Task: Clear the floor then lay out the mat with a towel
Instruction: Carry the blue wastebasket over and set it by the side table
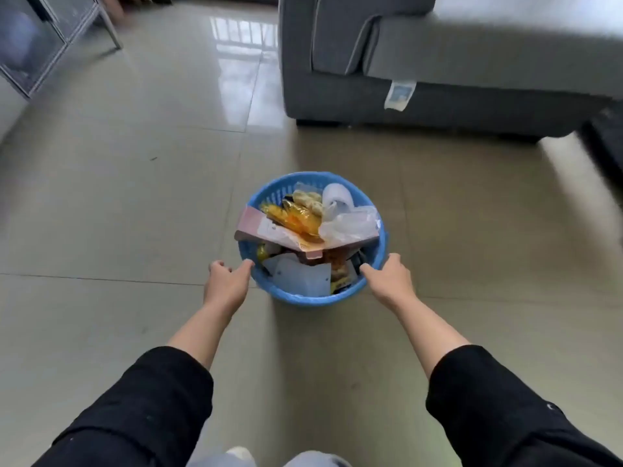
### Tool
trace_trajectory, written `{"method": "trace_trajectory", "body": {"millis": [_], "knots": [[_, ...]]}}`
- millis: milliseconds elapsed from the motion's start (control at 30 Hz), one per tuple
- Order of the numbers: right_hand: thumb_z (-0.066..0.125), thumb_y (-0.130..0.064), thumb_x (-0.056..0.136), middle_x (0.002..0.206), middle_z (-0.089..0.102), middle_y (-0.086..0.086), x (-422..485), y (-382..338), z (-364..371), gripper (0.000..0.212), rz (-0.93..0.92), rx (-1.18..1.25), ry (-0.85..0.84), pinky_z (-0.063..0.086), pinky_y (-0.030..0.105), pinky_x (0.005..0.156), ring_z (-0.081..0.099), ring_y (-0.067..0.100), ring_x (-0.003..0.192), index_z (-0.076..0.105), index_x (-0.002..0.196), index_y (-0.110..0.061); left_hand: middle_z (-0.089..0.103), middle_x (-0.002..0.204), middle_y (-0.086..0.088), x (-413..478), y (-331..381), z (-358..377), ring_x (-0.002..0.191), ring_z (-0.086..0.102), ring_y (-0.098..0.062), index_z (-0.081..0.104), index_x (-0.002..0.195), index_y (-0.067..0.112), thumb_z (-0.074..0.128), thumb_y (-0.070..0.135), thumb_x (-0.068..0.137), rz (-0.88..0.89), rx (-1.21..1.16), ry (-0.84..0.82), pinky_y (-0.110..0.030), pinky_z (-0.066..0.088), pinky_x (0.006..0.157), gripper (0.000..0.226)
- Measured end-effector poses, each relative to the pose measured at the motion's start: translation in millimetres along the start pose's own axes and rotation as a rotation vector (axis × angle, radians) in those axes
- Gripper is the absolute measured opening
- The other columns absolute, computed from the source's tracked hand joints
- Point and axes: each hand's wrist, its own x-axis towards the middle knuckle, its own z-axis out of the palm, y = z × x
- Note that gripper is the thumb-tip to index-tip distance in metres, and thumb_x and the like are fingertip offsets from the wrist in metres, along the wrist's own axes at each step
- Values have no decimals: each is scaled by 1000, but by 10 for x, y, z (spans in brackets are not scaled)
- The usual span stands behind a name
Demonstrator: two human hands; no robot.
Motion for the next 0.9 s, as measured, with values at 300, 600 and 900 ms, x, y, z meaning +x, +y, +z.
{"method": "trace_trajectory", "body": {"millis": [300, 600, 900], "knots": [[57, 4, 78, 85, 62, 17, 438, 196, 319, 10, 169, 757, -84, 55, 32, 52, 63, 32, 78, 57, 80, -6, 64, 88, -9, 479, -157, 308, 76, 66, -27, 56, 102, 7, 59, 3, 82, 7, -507, -235, -30, 53, 54, 21], [58, 8, 80, 93, 64, 23, -381, -122, -92, 11, 168, 750, -187, 56, 27, 46, 66, 31, 74, 58, 80, -3, 66, 87, -14, -351, -373, -415, 73, 69, -28, 56, 89, 12, 62, 4, 78, -125, -645, -226, -27, 56, 48, 15], [61, 10, 76, 98, 62, 24, -2394, -1014, -649, 13, 161, 580, -357, 52, 22, 41, 64, 27, 68, 61, 79, -3, 69, 92, -13, -2212, -799, -2289, 84, 68, -29, 57, 92, 12, 63, 5, 78, -241, -741, -163, -32, 56, 62, 17]]}}
